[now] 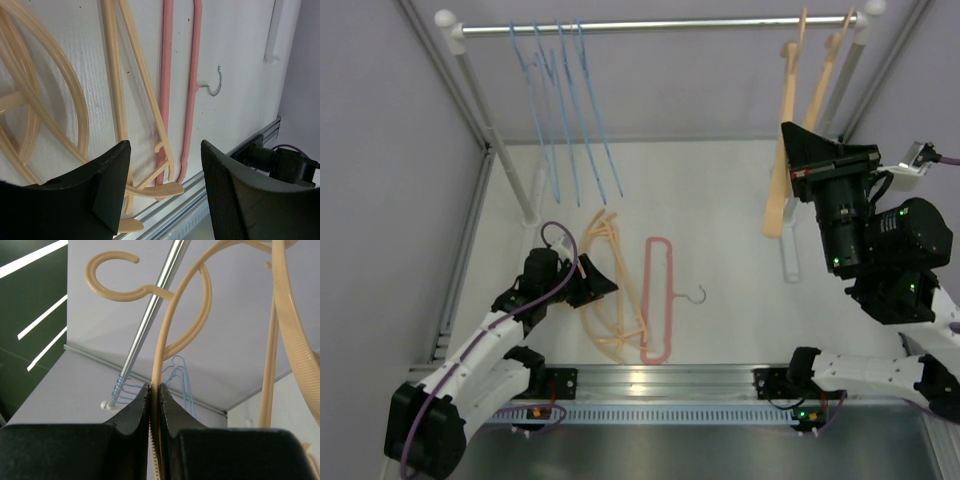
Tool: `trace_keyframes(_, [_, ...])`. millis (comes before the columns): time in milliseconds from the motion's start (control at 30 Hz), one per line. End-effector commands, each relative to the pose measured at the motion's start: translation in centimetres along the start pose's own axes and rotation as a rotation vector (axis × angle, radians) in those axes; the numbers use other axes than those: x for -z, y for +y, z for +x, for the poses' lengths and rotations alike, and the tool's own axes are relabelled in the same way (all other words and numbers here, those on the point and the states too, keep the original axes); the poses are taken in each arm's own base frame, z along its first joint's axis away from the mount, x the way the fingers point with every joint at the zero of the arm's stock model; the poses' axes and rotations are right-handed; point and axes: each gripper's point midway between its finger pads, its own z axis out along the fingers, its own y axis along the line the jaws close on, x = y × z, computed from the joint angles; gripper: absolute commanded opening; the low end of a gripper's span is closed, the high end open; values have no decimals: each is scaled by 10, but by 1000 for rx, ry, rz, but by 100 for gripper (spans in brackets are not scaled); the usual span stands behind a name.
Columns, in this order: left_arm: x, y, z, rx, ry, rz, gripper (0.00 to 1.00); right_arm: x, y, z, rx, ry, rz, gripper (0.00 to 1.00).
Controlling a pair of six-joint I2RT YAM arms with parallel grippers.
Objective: Organize the hangers
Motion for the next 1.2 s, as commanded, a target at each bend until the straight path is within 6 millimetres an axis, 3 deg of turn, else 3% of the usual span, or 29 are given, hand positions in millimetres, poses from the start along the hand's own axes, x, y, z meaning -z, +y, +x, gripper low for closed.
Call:
trace_keyframes(0, [0, -10, -7, -30, -26, 46, 63, -10, 13, -24, -98, -83, -24, 0])
trace_keyframes(467, [-1, -7, -2, -36, -9, 48, 63, -36, 7, -46, -107, -182, -27, 0])
trace_keyframes(1167, [4, -9, -1, -55, -9, 56, 62, -75, -17, -39, -91, -183, 29, 0])
